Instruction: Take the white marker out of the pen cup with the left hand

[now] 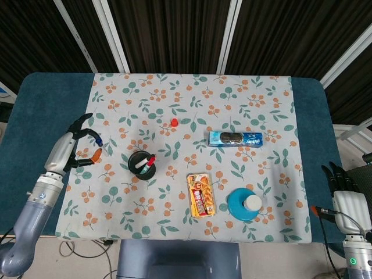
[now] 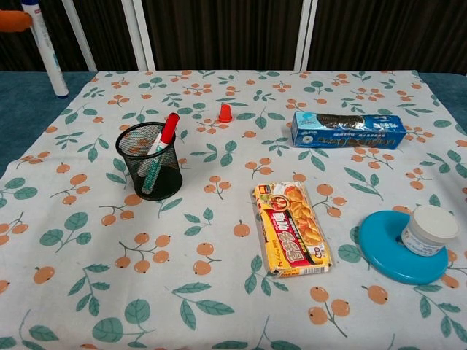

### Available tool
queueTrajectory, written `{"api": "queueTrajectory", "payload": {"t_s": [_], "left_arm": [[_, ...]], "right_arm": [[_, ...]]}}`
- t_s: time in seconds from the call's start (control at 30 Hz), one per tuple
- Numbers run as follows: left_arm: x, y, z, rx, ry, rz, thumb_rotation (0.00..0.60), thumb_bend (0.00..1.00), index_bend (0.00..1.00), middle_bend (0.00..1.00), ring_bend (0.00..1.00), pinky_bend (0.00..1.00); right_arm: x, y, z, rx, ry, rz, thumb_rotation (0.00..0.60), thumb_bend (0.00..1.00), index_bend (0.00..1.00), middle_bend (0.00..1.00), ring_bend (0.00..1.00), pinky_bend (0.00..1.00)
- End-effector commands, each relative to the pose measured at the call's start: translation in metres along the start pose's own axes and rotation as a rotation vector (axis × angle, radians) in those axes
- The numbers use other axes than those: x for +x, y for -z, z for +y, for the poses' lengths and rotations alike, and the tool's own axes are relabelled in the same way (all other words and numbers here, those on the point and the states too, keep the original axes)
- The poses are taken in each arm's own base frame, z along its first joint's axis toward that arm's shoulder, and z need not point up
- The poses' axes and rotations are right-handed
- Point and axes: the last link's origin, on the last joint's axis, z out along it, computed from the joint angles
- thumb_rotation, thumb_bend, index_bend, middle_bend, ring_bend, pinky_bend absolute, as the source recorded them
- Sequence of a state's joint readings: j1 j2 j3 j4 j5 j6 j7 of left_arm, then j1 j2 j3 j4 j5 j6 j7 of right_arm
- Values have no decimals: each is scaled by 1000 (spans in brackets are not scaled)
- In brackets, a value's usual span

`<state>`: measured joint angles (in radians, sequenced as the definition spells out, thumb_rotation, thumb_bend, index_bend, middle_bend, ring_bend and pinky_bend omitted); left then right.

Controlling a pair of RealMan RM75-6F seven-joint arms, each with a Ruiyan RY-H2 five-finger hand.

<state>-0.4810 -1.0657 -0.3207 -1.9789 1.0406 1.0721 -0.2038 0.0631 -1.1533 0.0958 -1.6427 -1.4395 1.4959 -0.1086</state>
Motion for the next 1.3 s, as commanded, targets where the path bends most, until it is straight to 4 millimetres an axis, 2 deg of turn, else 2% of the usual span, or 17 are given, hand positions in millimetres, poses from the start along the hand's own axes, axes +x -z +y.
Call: {"api": "queueTrajectory", "payload": {"t_s": [0.03,0.27,0.4,0.7,0.83,1.17,1.23,1.3], "left_arm": [[7,14,-34,70,13,-27,600,438,542,49,0,0],[-7,11,-74,163,135,-158,600,438,543,49,0,0],[-18,5,-85,179,157,-197,600,438,543,49,0,0],[-58,-12,-105,218,195,-250,600,438,543,49,0,0],[-71,-22,-106,234,259,-269,600,438,541,49,0,0],[-87,-37,-101,221,229,-282,600,433,497,46,0,0],[-87,-41,-96,212,229,-279,600,401,471,44,0,0],[-85,-43,-94,210,213,-280,600,332,400,33,0,0]], "right_arm": [[0,0,0,0,1,-1,600,109,93,9,62,175],[0,0,0,-2,0,4,600,110,93,9,62,175],[0,0,0,-1,1,4,600,110,93,9,62,175],[0,0,0,0,-2,4,600,109,93,9,62,175],[1,0,0,-1,-3,5,600,110,93,9,62,175],[1,-1,0,-2,-7,6,600,109,93,9,62,175],[2,-1,1,-3,-7,6,600,110,93,9,62,175],[2,-1,1,-2,-7,5,600,109,94,9,62,175]]}}
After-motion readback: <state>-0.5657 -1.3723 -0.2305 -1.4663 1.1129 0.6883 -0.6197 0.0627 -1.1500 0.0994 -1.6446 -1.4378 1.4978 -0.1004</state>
